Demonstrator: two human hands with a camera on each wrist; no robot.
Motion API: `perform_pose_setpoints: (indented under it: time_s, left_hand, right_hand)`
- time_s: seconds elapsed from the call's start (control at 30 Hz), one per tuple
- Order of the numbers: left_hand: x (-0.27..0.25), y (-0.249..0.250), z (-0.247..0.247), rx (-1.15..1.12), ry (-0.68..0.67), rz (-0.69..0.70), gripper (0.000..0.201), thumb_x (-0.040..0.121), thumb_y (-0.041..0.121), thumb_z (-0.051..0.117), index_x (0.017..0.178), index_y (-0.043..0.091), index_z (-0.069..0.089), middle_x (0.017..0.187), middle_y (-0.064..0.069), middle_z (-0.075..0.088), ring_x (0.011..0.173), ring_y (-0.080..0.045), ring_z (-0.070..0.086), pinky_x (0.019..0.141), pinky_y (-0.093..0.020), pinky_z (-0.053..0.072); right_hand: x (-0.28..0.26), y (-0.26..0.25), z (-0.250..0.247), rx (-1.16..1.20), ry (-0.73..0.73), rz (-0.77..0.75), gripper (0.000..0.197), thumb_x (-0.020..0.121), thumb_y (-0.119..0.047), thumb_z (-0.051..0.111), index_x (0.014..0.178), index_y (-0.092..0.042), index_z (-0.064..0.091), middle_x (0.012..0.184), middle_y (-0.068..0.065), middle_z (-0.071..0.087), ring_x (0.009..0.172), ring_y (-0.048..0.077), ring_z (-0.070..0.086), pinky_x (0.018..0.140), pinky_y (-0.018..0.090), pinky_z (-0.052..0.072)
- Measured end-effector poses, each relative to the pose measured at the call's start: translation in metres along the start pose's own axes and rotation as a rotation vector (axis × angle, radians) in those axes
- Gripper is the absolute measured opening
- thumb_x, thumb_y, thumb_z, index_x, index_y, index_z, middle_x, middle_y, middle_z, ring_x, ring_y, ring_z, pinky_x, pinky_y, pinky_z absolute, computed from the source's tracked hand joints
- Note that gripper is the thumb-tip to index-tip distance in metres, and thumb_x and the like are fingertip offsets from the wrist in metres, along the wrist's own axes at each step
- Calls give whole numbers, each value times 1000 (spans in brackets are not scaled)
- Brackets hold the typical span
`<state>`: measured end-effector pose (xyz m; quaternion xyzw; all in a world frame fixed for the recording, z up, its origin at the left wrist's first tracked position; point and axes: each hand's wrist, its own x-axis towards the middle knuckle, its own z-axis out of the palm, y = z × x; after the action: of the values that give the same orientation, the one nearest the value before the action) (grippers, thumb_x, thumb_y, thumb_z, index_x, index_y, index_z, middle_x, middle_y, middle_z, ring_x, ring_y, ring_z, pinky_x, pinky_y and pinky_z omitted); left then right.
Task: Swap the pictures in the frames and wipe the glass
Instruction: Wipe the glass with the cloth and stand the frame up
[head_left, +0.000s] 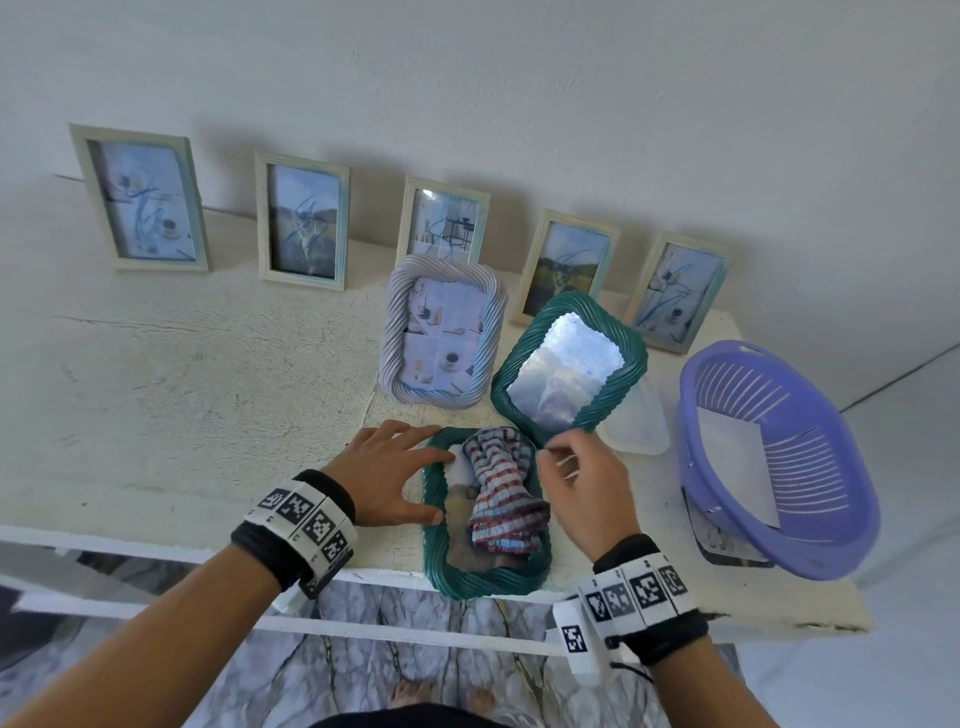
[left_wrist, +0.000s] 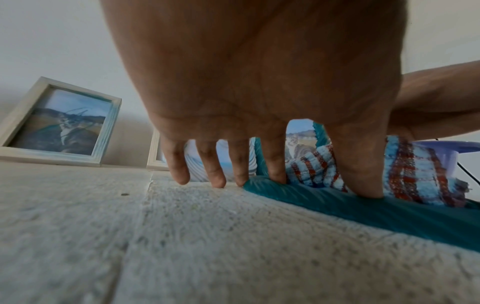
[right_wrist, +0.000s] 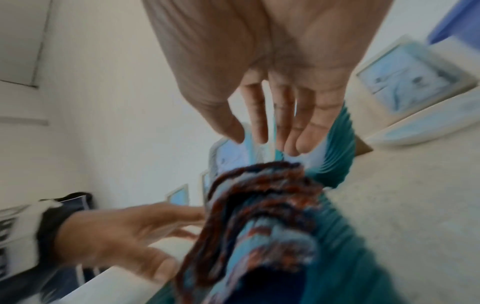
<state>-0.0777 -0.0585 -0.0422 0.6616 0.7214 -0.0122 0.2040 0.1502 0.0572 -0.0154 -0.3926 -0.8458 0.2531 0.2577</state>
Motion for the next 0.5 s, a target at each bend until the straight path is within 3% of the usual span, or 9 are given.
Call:
perform_pose_setpoints:
  time_s: [0.03,0.1,0.17,0.23,0.3,0.37,0.5]
  left_hand:
    - [0,0,0,2,0,2,78,80,75,51,147,45,24,161,12,8,144,-21,12,115,-45,15]
    - [1,0,-1,1,-5,5,78,79,75,50,147,45,24,161,11,8,144,-21,12,115,-45,16]
    - [1,0,-1,4,-14,5,79,78,76,48,147,45,24,161,11,7,144,-22,12,115,-45,16]
    - [0,1,-1,4,-20,5,79,78,76,49,147,45,24,161,11,7,144,-23,12,115,-46,17]
    - [0,1,-2,3,-22,5,79,79,75,50,147,45,24,162,11,7,144,-22,12,115,-46,17]
    - [0,1,-3,2,-21,5,79,79,75,50,147,45,24,162,11,7,144,-22,12,115,-45,17]
    - [0,1,-2,-7,-15,2,78,80,74,52,147,45,24,162,12,6,145,-21,11,115,-44,16]
  right_hand:
    - [3,6,-4,-17,94,72,8,86,-14,66,86,-11,58,81,2,61,70,16,56,64,24,45]
    - [14,17,-13,-2,204,249,15,84,-17,67,91,-11,56,86,6,62,73,20,57,66,26,40]
    - [30,28,-18,112,176,407,35,84,-24,70,113,-14,53,101,3,61,85,19,59,75,26,42]
    - [47,37,-22,286,91,466,49,82,-24,72,124,-21,49,110,-2,60,96,15,60,85,31,48]
    - [60,42,-25,481,28,498,43,82,-17,72,119,-23,52,109,0,65,97,16,63,88,38,53]
    - [69,41,-26,676,-23,540,32,84,-4,66,110,-21,57,103,2,67,94,17,64,84,38,55]
    - [79,43,-25,767,-44,567,17,84,5,60,93,-9,60,94,10,64,89,25,60,76,38,51]
